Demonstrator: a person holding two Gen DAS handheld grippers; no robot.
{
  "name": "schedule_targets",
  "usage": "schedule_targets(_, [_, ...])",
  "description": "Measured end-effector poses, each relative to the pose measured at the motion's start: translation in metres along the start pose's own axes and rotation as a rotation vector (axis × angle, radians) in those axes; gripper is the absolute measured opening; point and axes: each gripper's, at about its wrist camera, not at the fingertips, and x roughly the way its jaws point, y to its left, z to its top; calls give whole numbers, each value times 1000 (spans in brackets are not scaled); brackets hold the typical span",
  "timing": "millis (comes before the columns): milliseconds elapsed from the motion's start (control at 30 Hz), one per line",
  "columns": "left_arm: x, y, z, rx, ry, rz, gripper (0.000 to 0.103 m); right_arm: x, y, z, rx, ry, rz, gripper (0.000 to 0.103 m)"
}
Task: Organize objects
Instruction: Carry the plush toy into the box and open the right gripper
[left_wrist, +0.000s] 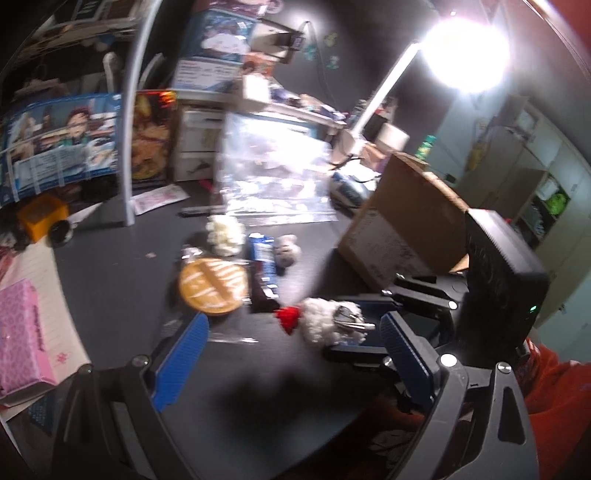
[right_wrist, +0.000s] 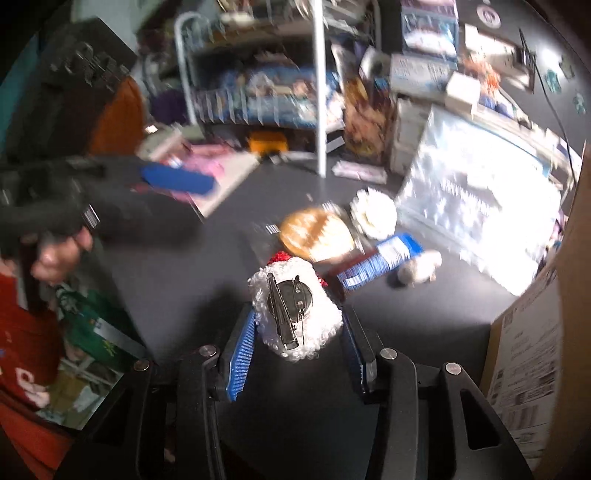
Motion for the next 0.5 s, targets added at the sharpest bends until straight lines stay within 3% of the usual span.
schedule_targets(67, [-4,-11,5,8,-9,-50,92,-15,9,8,-31,-35,15,40])
schedule_targets(167, [-11,-28,13,21,-24,-107,82,-34,17,19,-62,-77,42,40])
schedule_targets(333, [-20,-54,32,61,-45,-101,62,-67,19,30,-112,-138,5,39])
schedule_targets(500, [-21,-82,62,112,-67,-122,53,-101,-2,38,-118,-182,-55,39])
